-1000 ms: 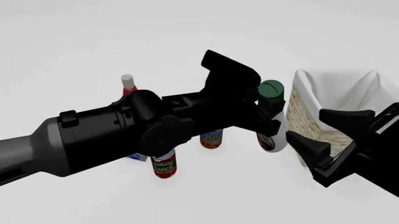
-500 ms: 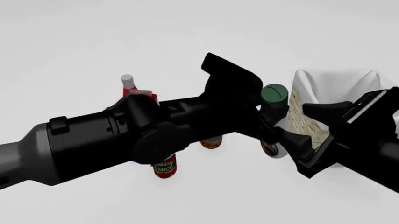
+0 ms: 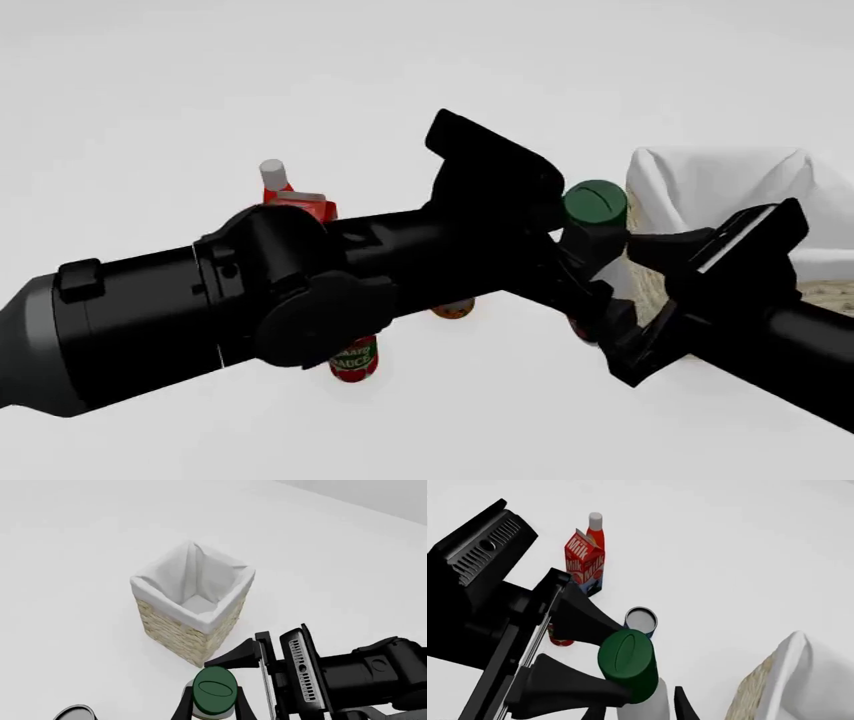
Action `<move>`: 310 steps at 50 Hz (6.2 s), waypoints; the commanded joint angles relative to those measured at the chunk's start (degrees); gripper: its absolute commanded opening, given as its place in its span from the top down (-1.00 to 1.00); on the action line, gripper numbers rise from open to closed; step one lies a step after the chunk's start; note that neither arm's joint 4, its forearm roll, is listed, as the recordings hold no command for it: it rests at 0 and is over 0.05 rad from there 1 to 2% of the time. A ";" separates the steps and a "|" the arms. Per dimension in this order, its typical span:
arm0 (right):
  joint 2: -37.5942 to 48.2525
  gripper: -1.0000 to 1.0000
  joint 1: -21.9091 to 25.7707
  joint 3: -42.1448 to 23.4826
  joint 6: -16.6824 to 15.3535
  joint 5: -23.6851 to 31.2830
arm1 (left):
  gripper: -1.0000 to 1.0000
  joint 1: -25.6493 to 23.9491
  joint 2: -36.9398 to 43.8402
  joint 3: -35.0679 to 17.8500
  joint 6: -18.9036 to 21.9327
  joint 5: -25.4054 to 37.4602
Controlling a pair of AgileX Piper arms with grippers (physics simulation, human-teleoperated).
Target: Pick the salad dressing and place it in the basket.
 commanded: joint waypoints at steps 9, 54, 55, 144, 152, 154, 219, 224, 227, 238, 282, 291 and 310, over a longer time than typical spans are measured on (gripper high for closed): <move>0.38 1.00 0.72 1.45 -0.58 -1.51 | 1.00 -0.95 -2.03 0.03 0.55 0.11; -3.04 1.00 2.80 0.59 -2.87 -1.59 | -1.00 9.03 -16.30 7.53 1.39 -8.17; -3.15 1.00 2.74 0.60 -2.92 -1.62 | -1.00 10.69 -17.43 8.14 2.32 -8.43; -8.82 1.00 -17.75 -14.11 -1.66 -3.17 | -1.00 83.36 -85.40 72.02 5.29 2.38; -6.58 1.00 -21.81 -15.09 -0.31 -5.46 | -1.00 83.03 -85.40 72.02 5.31 2.36; -5.97 1.00 -22.85 -15.33 -0.17 -6.16 | -1.00 82.90 -85.40 72.02 5.49 2.31; 24.10 1.00 -43.63 -16.74 12.78 -27.92 | -1.00 82.87 -85.40 72.02 5.85 2.14; 25.27 1.00 -44.32 -17.03 13.65 -27.73 | -1.00 82.89 -85.40 72.02 5.91 2.18; 26.18 1.00 -44.61 -17.15 13.94 -27.41 | -1.00 82.84 -85.40 72.02 5.94 2.21; 27.88 1.00 -44.26 -18.22 14.47 -25.87 | -1.00 82.95 -85.40 72.02 5.70 2.50; 36.02 1.00 -43.38 -17.93 14.06 -28.69 | -1.00 82.94 -85.40 72.02 5.75 2.22; 36.67 1.00 -43.95 -15.83 14.53 -30.47 | -1.00 82.61 -85.40 72.02 5.89 2.44; 37.72 1.00 -44.62 -13.53 14.65 -32.39 | -1.00 82.46 -85.40 72.02 6.11 2.46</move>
